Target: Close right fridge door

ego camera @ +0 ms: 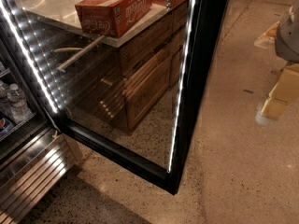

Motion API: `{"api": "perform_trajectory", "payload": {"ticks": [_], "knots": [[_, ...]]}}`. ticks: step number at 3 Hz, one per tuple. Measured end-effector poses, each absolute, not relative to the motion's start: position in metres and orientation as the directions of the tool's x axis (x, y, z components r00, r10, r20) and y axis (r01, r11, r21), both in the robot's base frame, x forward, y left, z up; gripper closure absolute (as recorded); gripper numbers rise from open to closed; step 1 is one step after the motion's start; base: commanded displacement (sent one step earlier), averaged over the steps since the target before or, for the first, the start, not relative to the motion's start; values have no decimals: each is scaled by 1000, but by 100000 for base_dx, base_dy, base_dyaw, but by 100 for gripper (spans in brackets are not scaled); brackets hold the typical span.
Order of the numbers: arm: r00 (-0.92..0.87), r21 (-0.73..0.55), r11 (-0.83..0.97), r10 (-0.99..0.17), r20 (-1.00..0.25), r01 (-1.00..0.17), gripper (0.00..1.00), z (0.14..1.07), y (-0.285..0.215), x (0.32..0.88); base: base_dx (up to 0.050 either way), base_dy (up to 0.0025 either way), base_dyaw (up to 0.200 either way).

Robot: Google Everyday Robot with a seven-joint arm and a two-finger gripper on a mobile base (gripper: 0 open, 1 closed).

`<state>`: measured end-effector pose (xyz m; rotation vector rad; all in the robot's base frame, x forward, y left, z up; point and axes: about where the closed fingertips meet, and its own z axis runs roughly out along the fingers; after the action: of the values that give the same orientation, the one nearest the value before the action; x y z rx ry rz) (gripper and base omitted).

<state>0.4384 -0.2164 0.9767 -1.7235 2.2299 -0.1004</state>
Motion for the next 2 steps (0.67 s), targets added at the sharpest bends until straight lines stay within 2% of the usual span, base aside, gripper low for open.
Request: {"api": "perform_trajectory", "payload": {"ticks": [1,2], "knots": [[-221,-248,270,-953,-207,-930,0,977,-216,438,0,0,0],[-221,-248,270,-953,-208,-930,19,977,-216,438,0,0,0]]}}
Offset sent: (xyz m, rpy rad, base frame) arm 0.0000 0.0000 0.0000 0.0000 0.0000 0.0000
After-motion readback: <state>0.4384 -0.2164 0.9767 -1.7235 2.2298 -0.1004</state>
